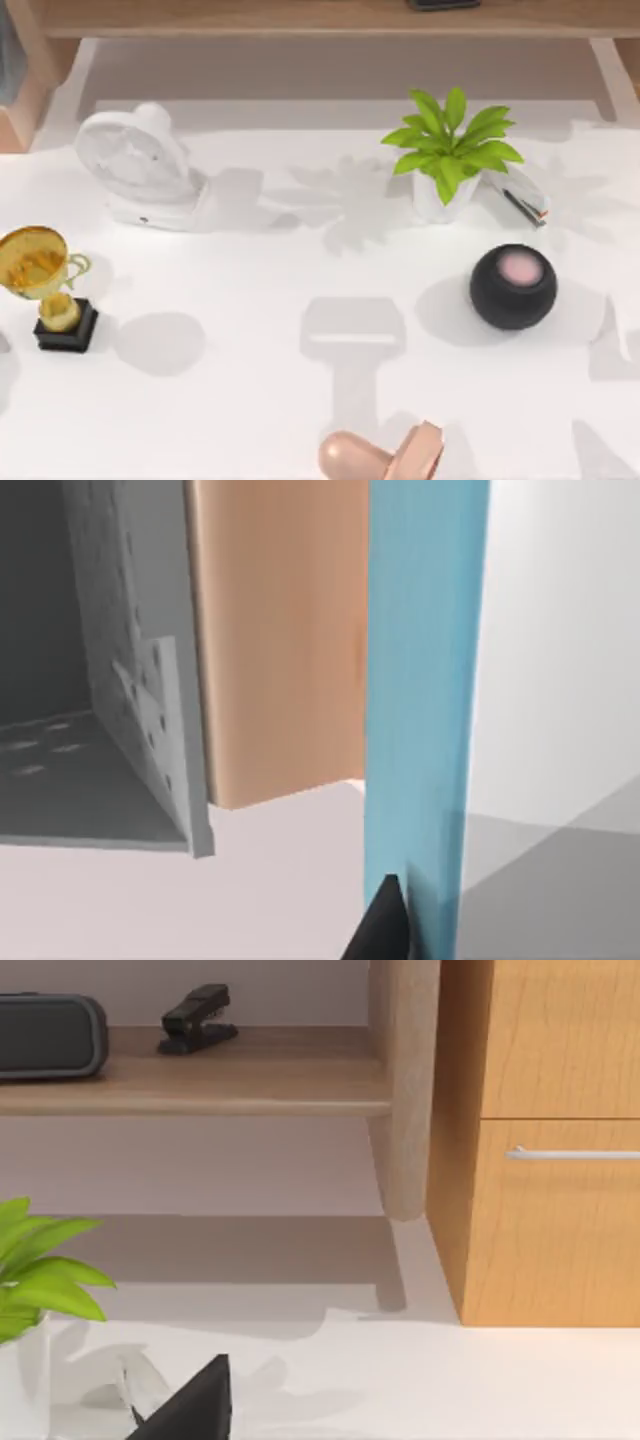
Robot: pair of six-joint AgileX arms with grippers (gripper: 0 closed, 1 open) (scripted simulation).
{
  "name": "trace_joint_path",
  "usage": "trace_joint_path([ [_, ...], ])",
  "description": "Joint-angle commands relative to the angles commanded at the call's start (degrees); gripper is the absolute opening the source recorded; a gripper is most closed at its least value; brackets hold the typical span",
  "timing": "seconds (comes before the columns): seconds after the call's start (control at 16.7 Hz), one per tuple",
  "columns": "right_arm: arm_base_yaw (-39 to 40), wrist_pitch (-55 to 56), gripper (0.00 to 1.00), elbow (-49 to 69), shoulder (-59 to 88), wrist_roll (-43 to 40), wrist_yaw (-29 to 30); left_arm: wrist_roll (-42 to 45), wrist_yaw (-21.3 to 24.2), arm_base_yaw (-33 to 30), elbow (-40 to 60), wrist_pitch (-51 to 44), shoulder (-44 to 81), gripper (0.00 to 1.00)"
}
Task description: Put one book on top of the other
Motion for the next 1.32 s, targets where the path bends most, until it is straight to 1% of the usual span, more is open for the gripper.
trace_joint_path([
  [0.72, 0.0, 0.0, 1.0, 0.0, 0.0, 0.0, 0.0, -0.45, -0.43, -0.58, 0.58, 0.66, 0.97, 0.0],
  [1.32, 0.0, 0.0, 1.0, 0.0, 0.0, 0.0, 0.0, -0.45, -0.43, -0.58, 0.58, 0.66, 0.97, 0.75],
])
